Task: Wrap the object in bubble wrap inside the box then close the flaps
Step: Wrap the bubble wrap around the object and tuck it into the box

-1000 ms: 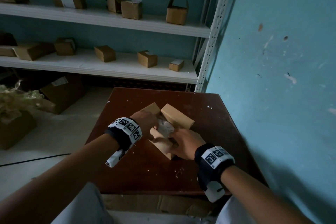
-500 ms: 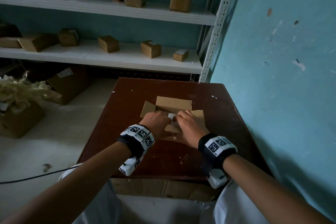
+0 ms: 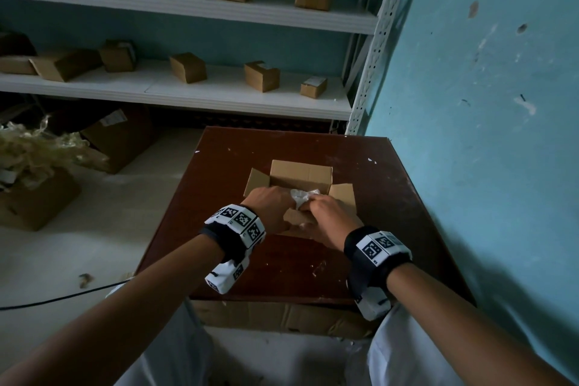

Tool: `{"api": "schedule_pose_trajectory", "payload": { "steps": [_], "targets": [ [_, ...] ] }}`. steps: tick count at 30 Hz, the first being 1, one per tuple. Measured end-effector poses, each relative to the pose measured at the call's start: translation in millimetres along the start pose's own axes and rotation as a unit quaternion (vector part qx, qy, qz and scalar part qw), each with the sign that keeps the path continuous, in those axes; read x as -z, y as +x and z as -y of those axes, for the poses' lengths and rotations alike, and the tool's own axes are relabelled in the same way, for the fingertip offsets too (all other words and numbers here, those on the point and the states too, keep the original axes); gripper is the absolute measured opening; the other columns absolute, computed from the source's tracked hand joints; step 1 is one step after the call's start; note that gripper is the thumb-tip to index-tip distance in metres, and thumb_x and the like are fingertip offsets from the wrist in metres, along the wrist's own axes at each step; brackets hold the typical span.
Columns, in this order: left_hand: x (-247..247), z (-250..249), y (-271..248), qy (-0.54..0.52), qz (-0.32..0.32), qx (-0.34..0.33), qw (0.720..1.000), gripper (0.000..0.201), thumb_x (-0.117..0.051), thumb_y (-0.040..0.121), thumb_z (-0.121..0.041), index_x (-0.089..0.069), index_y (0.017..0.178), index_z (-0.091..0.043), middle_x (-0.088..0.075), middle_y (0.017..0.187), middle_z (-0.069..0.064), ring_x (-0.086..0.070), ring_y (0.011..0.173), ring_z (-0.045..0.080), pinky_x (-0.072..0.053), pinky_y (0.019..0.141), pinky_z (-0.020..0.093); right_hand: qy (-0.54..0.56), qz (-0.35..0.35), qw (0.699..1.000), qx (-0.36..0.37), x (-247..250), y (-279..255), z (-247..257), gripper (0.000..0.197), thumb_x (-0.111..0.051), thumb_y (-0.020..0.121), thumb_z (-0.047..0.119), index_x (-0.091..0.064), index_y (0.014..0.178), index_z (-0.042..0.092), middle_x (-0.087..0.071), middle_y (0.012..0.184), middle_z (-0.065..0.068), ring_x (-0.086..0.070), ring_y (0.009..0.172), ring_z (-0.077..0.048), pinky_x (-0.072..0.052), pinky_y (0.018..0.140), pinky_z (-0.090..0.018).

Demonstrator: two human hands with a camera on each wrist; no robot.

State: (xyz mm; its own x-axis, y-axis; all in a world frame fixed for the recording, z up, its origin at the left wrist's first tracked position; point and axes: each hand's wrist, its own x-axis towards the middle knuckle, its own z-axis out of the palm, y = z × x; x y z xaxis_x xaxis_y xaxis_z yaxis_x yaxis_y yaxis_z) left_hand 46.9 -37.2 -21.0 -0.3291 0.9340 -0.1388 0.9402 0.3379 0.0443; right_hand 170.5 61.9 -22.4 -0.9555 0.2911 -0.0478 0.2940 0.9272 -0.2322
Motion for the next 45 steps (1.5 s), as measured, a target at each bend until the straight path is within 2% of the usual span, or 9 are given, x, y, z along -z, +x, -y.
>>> {"api": "schedule_pose_trajectory", "payload": {
  "steps": [4, 12, 20, 29, 33, 35, 38, 42, 45],
  "targets": [
    [4, -1, 3, 0.01, 0.006, -0.002, 1.0, 0.039, -0.065, 0.086, -0.035, -0.06, 0.123, -0.023, -0.063, 0.122, -0.001, -0.061, 0.107, 0.019, -0.053, 0.089, 0.035, -0.027, 0.013, 0.999, -0.012, 8, 1, 2, 0.036, -0.058, 0.094, 0.029, -0.057, 0.127, 0.014, -0.057, 0.129, -0.005, -0.053, 0.119, -0.021, -0.041, 0.096, -0.03],
    [4, -1, 10, 0.036, 0.02, 0.006, 0.999, 0.031, -0.063, 0.088, -0.035, -0.066, 0.115, -0.02, -0.069, 0.109, 0.0, -0.065, 0.093, 0.017, -0.054, 0.078, 0.03, -0.055, 0.024, 0.997, -0.045, 5, 12, 1, 0.024, -0.061, 0.092, 0.03, -0.065, 0.112, 0.016, -0.065, 0.111, -0.007, -0.062, 0.099, -0.024, -0.049, 0.083, -0.034],
    [6, -4, 13, 0.041, 0.02, -0.003, 0.999, 0.024, -0.057, 0.09, -0.027, -0.066, 0.112, -0.02, -0.07, 0.104, 0.001, -0.066, 0.09, 0.018, -0.055, 0.079, 0.033, -0.071, 0.031, 0.996, -0.031, 4, 17, 1, 0.024, -0.061, 0.092, 0.029, -0.064, 0.113, 0.017, -0.064, 0.112, -0.008, -0.062, 0.101, -0.026, -0.049, 0.086, -0.037],
    [13, -6, 4, -0.029, 0.017, -0.004, 0.999, 0.032, -0.059, 0.09, -0.021, -0.056, 0.122, -0.022, -0.065, 0.117, 0.0, -0.062, 0.104, 0.021, -0.05, 0.084, 0.032, -0.055, 0.059, 0.995, -0.051, 15, 12, 8, 0.025, -0.056, 0.095, 0.02, -0.062, 0.118, 0.013, -0.063, 0.117, -0.009, -0.061, 0.105, -0.026, -0.05, 0.091, -0.039],
    [12, -5, 0, -0.038, 0.014, 0.016, 0.999, 0.033, -0.064, 0.089, -0.026, -0.058, 0.122, -0.022, -0.063, 0.123, -0.001, -0.061, 0.108, 0.018, -0.051, 0.091, 0.032, -0.037, 0.047, 0.997, -0.044, 21, 7, 11, 0.029, -0.057, 0.095, 0.019, -0.06, 0.122, 0.009, -0.06, 0.124, -0.01, -0.058, 0.112, -0.025, -0.044, 0.091, -0.031],
    [11, -5, -1, -0.029, 0.01, 0.023, 0.999, 0.033, -0.064, 0.089, -0.029, -0.06, 0.121, -0.022, -0.063, 0.122, -0.001, -0.061, 0.106, 0.018, -0.052, 0.089, 0.031, -0.042, 0.031, 0.998, -0.042, 21, 3, 12, 0.026, -0.058, 0.095, 0.023, -0.064, 0.116, 0.01, -0.062, 0.12, -0.009, -0.06, 0.108, -0.024, -0.042, 0.081, -0.027],
    [10, -7, -2, -0.017, 0.016, 0.028, 0.999, 0.028, -0.063, 0.089, -0.029, -0.063, 0.116, -0.022, -0.065, 0.117, 0.0, -0.063, 0.102, 0.018, -0.053, 0.086, 0.03, -0.04, 0.024, 0.997, -0.055, 19, 2, 12, 0.022, -0.058, 0.095, 0.026, -0.068, 0.107, 0.011, -0.065, 0.113, -0.008, -0.062, 0.102, -0.024, -0.042, 0.076, -0.027],
    [12, -7, 4, 0.004, 0.037, 0.04, 0.999, 0.023, -0.063, 0.089, -0.029, -0.067, 0.11, -0.021, -0.068, 0.11, 0.001, -0.065, 0.096, 0.018, -0.055, 0.084, 0.033, -0.043, 0.064, 0.994, -0.078, 19, 11, 10, 0.027, -0.056, 0.095, 0.021, -0.064, 0.118, 0.008, -0.062, 0.122, -0.013, -0.059, 0.111, -0.027, -0.043, 0.086, -0.029],
    [14, -6, 8, 0.018, 0.04, 0.03, 0.999, 0.022, -0.062, 0.089, -0.03, -0.069, 0.108, -0.02, -0.069, 0.107, 0.002, -0.065, 0.095, 0.019, -0.055, 0.082, 0.033, -0.067, 0.073, 0.992, -0.081, 17, 15, 7, 0.029, -0.058, 0.094, 0.026, -0.065, 0.119, 0.012, -0.063, 0.12, -0.011, -0.06, 0.11, -0.028, -0.045, 0.088, -0.032]
  ]
}}
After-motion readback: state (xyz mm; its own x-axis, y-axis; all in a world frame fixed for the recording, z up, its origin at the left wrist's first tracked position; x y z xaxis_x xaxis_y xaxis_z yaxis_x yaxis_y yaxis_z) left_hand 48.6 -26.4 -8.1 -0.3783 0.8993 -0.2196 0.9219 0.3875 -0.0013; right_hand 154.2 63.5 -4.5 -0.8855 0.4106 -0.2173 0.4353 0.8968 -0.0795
